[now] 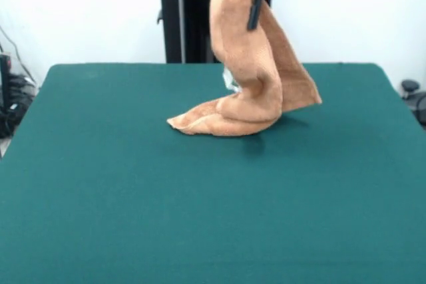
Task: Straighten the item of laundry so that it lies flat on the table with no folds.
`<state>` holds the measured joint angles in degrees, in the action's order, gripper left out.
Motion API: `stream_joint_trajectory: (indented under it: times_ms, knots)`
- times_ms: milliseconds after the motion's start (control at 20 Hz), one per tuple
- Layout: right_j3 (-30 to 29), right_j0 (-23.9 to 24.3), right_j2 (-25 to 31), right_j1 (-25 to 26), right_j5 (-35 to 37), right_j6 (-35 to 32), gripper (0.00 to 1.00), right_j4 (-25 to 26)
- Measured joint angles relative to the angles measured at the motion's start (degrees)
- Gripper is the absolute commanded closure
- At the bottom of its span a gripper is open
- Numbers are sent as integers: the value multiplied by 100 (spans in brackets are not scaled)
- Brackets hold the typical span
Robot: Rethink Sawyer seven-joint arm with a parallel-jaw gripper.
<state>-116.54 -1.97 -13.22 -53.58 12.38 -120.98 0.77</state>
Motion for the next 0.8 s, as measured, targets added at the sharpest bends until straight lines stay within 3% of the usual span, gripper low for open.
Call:
stream_joint_trajectory:
  times_ms: [400,800]
  knots:
    - [-14,-189,57,612,-657,0,100,-55]
    - [13,-306,122,894,-1087,0,100,-70]
